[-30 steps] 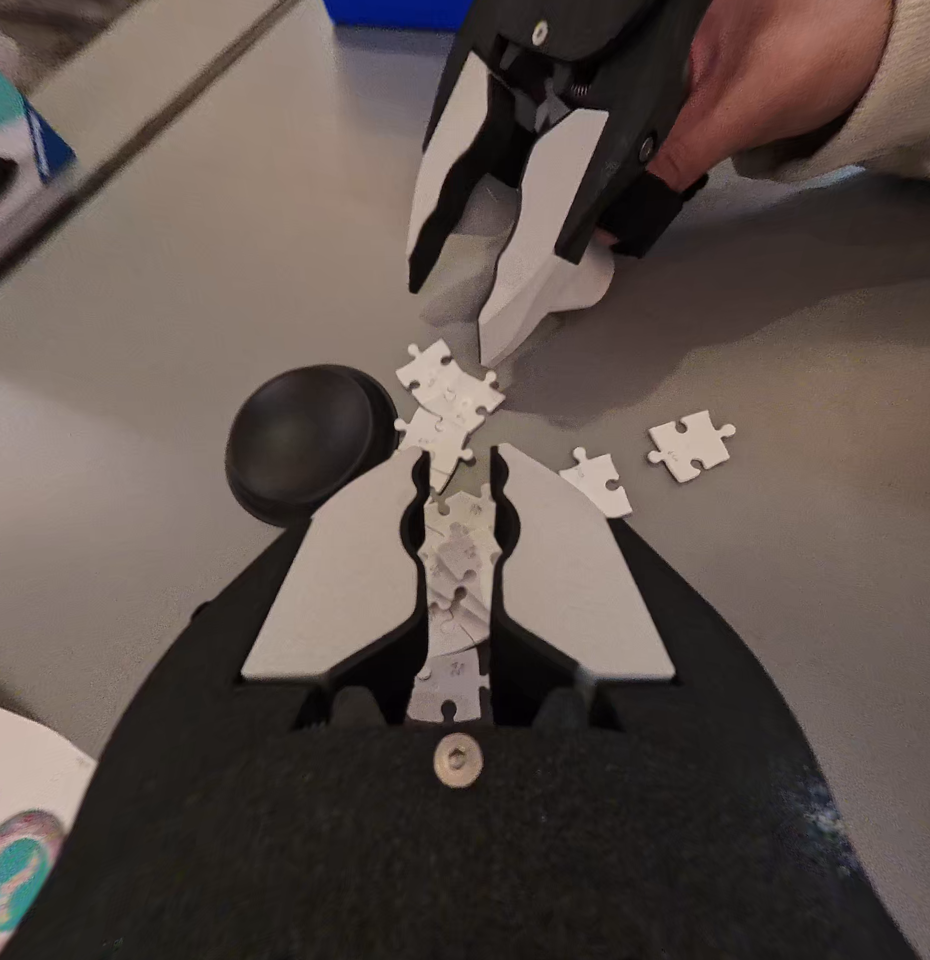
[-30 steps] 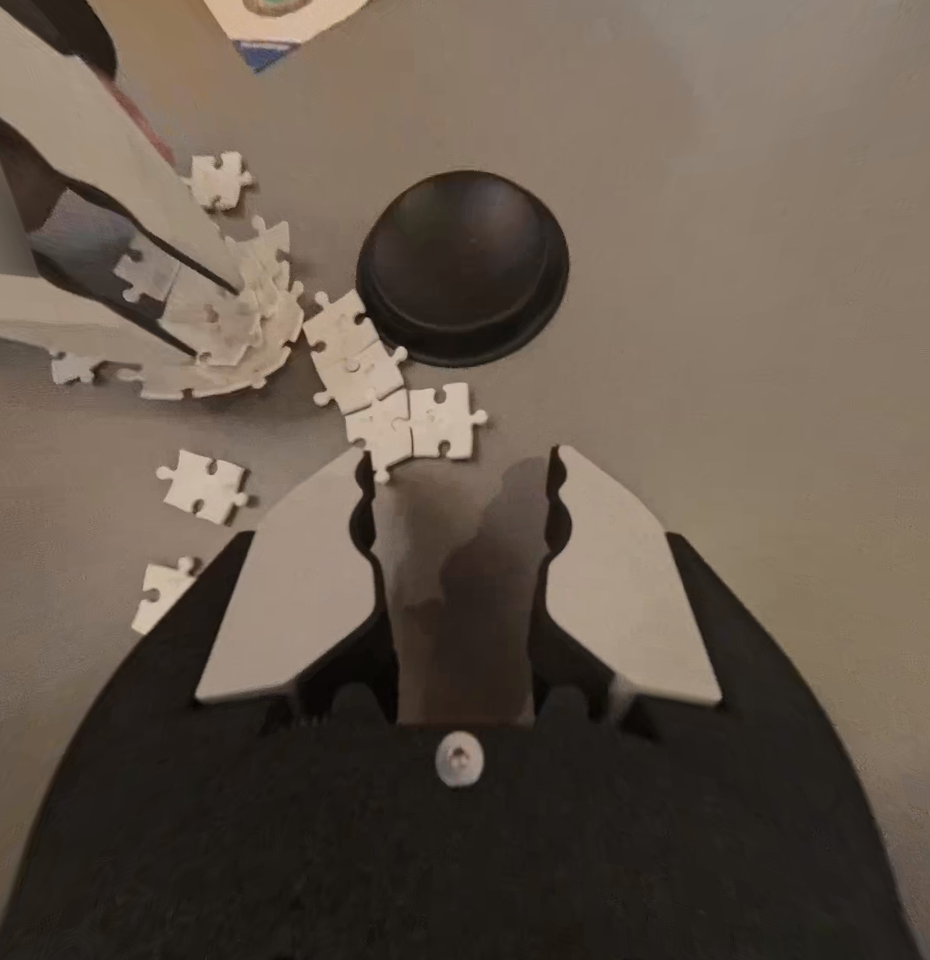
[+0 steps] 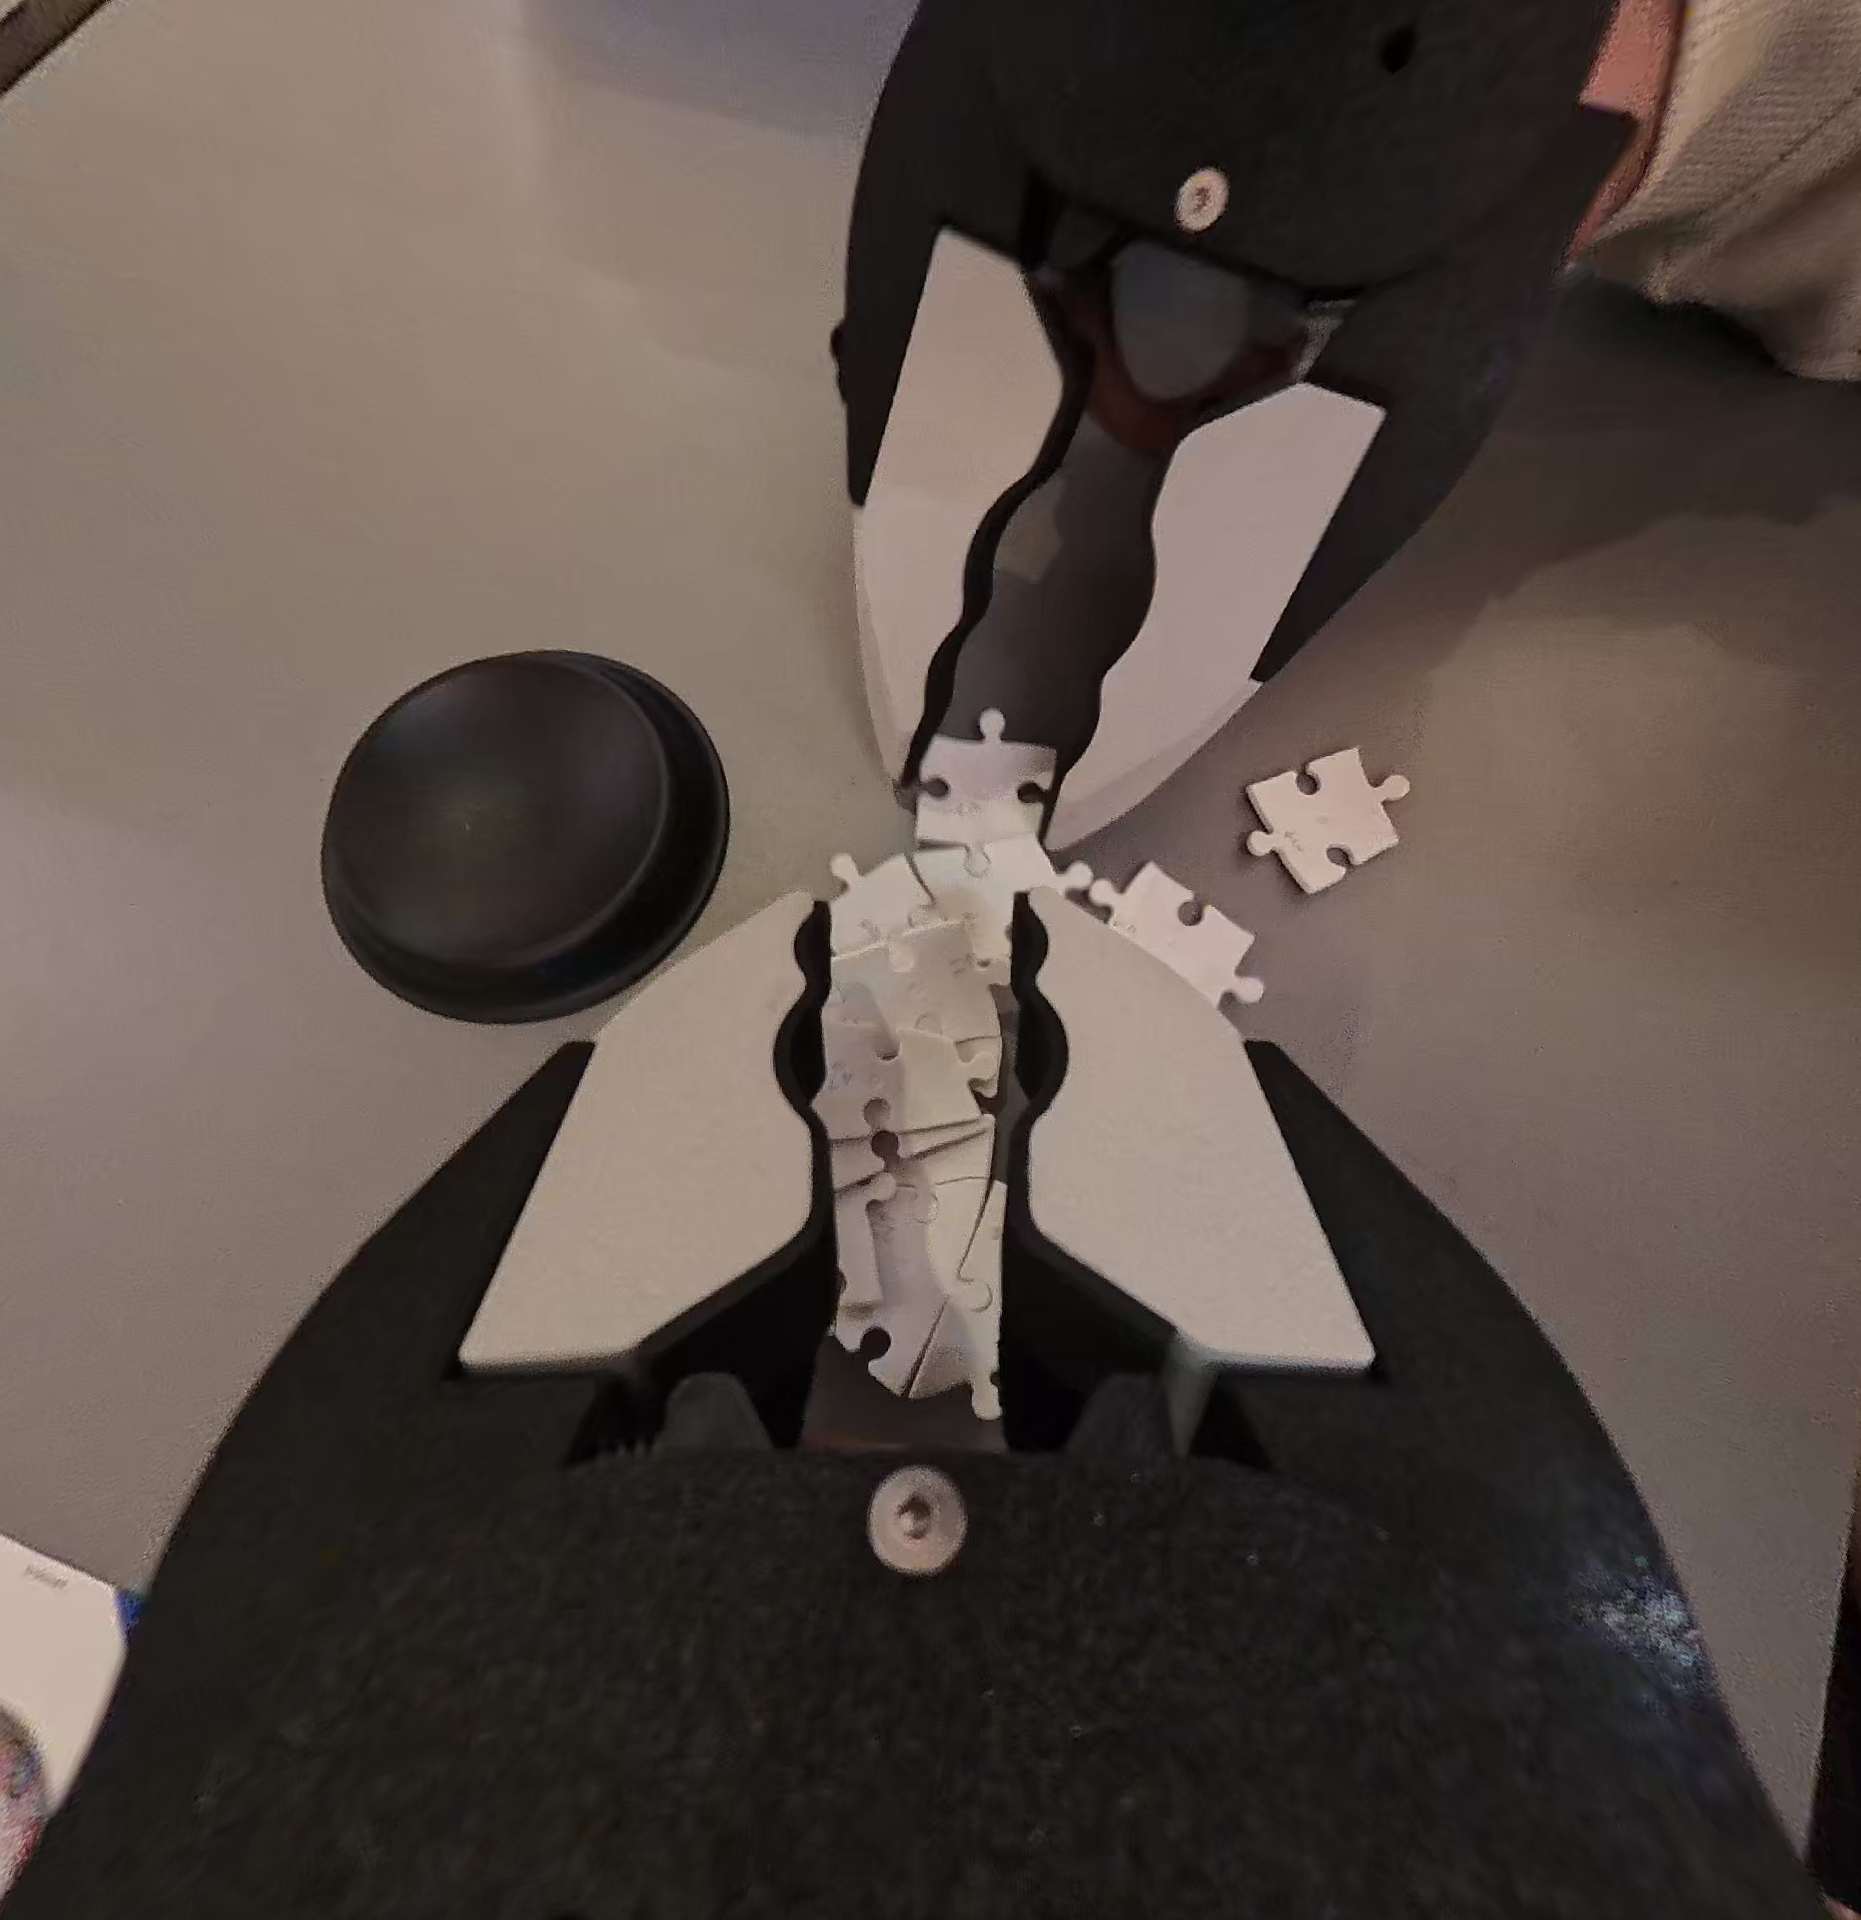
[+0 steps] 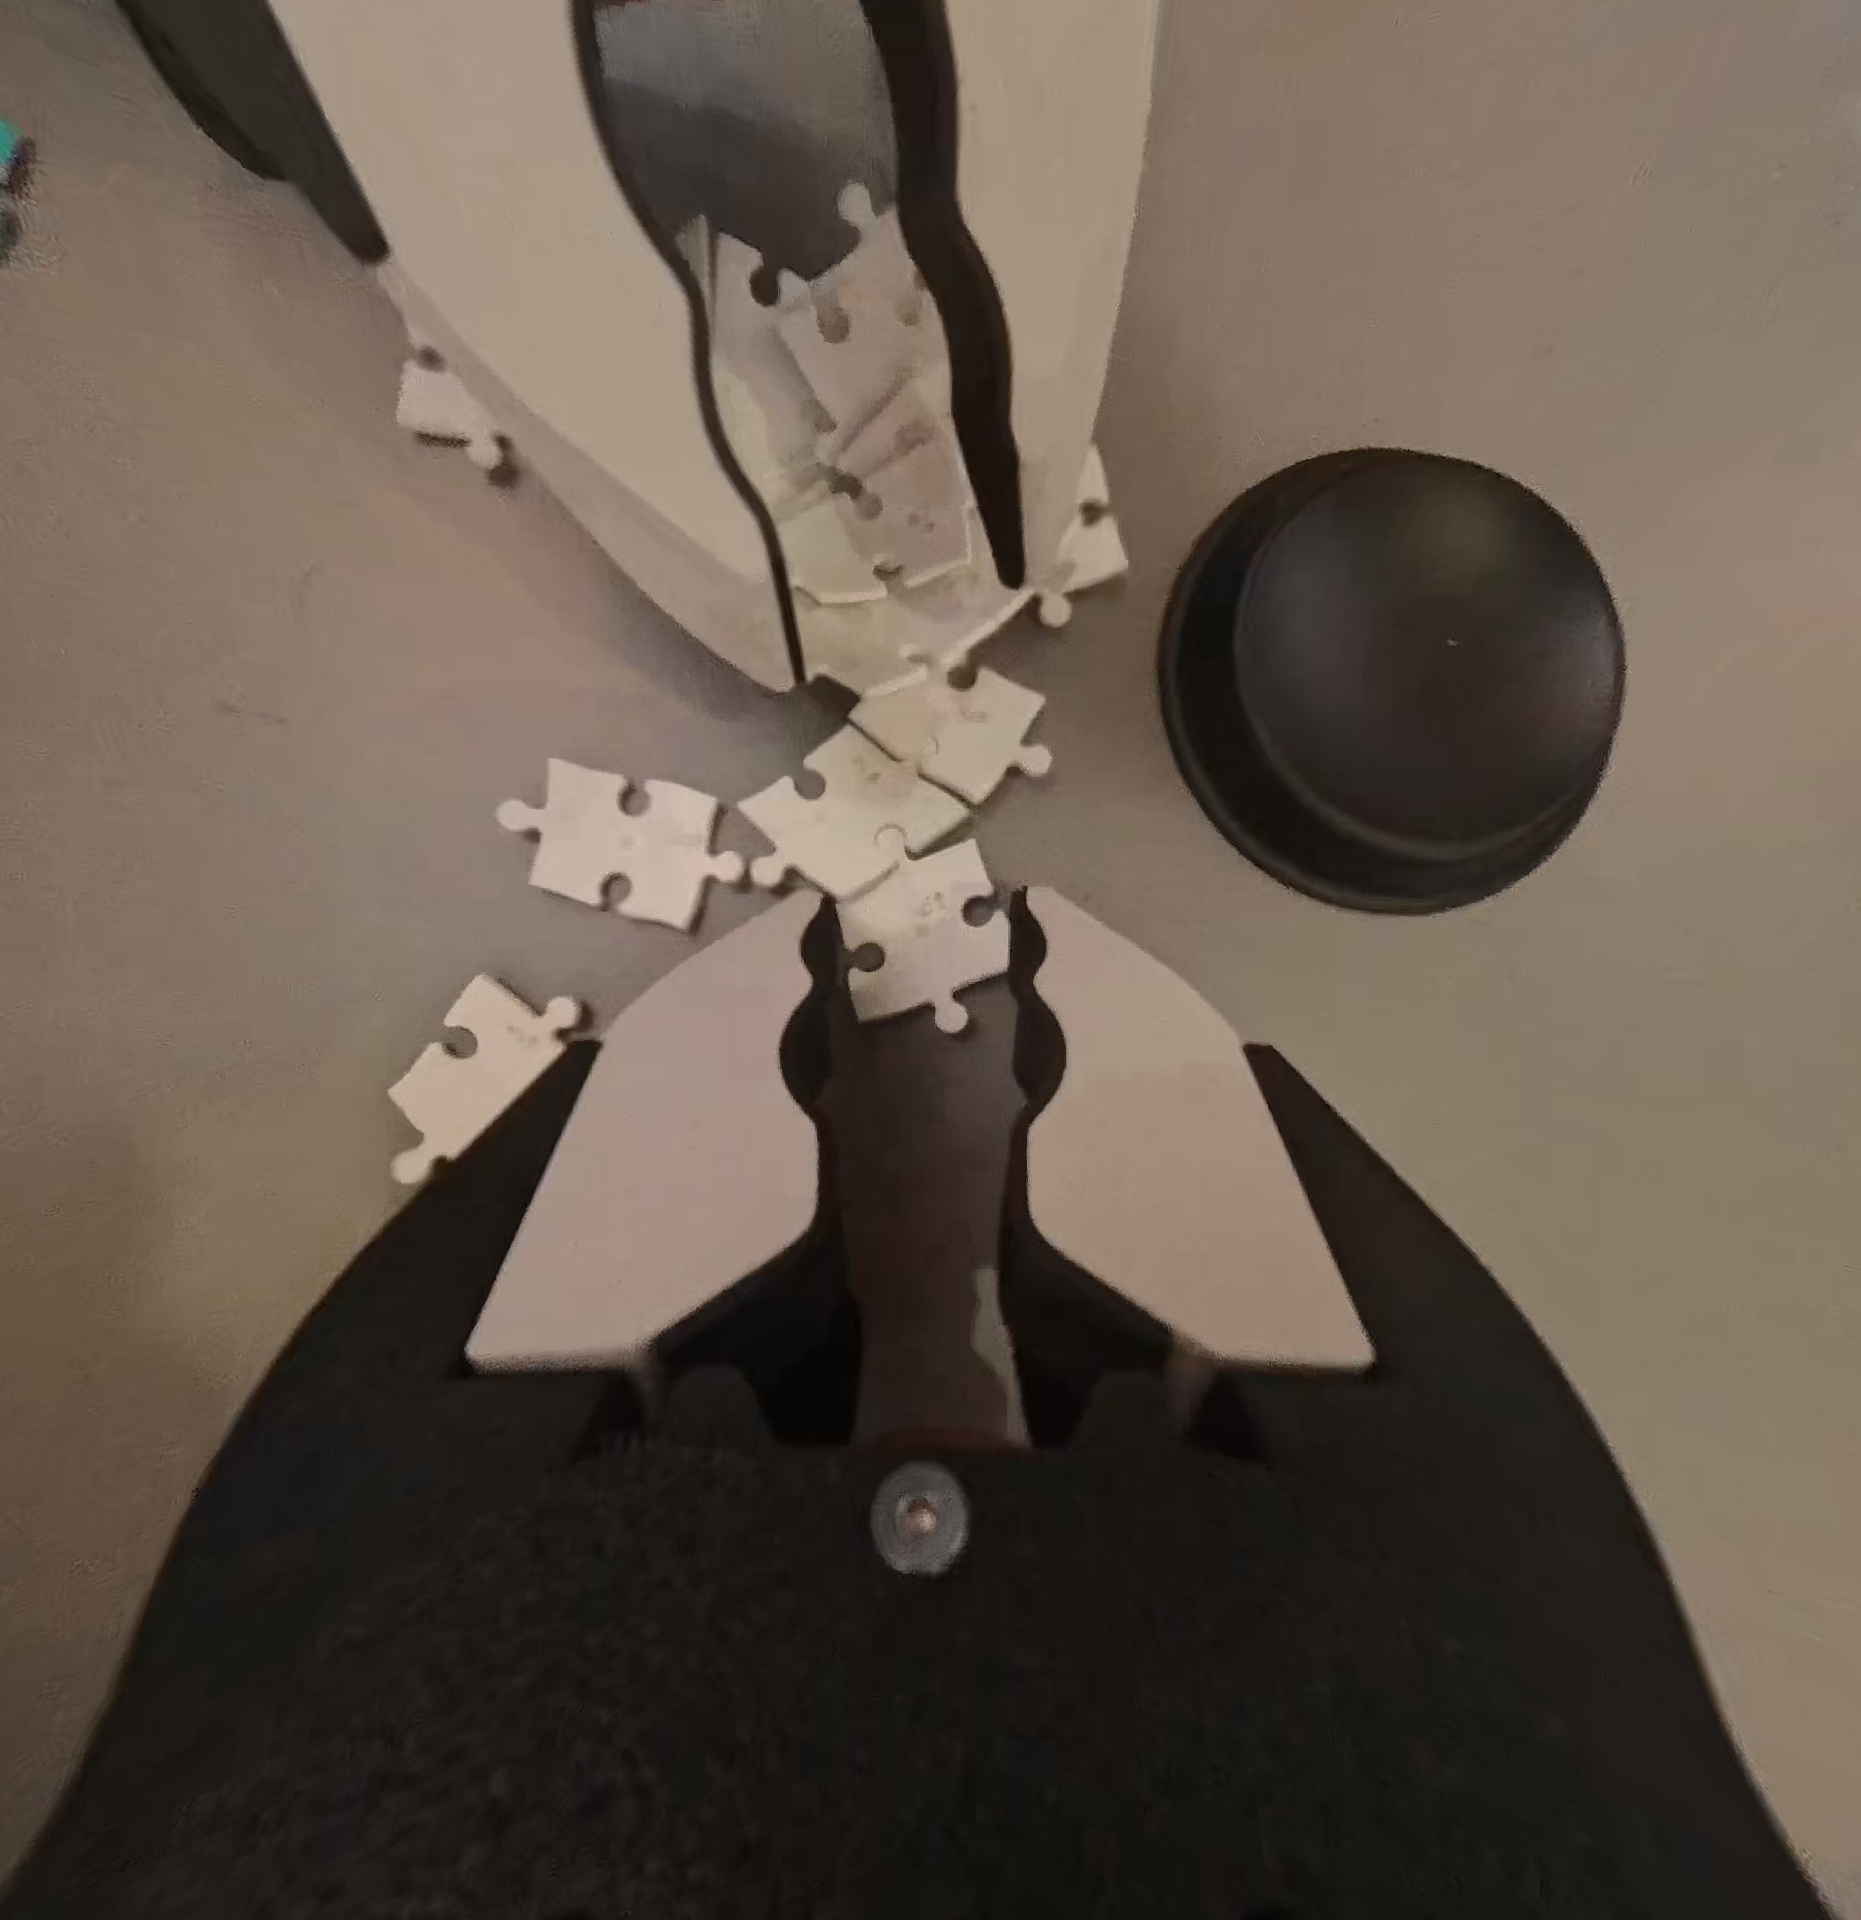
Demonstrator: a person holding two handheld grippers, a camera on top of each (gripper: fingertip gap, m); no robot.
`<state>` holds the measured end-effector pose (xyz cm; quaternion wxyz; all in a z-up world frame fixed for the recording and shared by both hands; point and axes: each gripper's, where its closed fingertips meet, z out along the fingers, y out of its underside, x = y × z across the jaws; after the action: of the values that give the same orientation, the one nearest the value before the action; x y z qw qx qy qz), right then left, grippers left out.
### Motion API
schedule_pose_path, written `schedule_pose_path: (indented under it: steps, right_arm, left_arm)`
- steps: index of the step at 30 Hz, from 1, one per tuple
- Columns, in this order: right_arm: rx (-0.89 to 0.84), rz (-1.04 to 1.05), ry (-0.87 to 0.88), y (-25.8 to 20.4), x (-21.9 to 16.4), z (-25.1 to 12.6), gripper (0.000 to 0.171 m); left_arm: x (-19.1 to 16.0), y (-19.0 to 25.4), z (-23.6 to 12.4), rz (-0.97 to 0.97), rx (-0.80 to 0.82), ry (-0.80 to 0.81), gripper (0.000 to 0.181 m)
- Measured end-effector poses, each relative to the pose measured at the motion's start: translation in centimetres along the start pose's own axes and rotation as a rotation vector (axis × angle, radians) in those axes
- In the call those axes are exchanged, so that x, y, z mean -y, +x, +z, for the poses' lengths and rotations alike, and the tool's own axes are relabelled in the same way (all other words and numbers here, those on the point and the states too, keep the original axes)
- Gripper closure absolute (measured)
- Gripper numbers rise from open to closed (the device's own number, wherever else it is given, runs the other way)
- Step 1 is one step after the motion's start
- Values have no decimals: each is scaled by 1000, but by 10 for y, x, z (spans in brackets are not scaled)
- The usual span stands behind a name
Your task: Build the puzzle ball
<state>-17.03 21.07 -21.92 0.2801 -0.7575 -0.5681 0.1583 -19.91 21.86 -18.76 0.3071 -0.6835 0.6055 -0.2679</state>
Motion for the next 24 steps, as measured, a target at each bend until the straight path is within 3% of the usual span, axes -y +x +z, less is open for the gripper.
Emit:
schedule_pose_path:
  steps: [4,6,9,11,13,15,17,19,24]
  right_arm:
    - [-113,-17,62,5,2,-21,141]
    - [-167,-43,104,6,8,-42,171]
    - [-243,-60,222,6,32,-78,171]
    - [-294,-33,118,17,17,-80,171]
    - [-312,34,61,30,-4,-77,168]
    - [-226,148,57,34,-22,-68,147]
    - [-280,225,-36,60,-52,-67,134]
    - [-285,289,-11,80,-67,-70,121]
    - [-570,648,58,168,-124,-112,114]
  left_arm:
    - [2,5,6,-42,-46,3,149]
    - [9,11,7,-115,-111,47,149]
    - [20,12,4,-245,-174,130,149]
    - [17,6,4,-235,-136,120,149]
    - [14,0,1,-200,-86,105,149]
    - [14,-1,-2,-193,-70,106,149]
    - [13,-4,-2,-178,-40,95,149]
    - [11,-7,0,-147,-4,76,149]
    - [10,-11,1,-69,81,31,152]
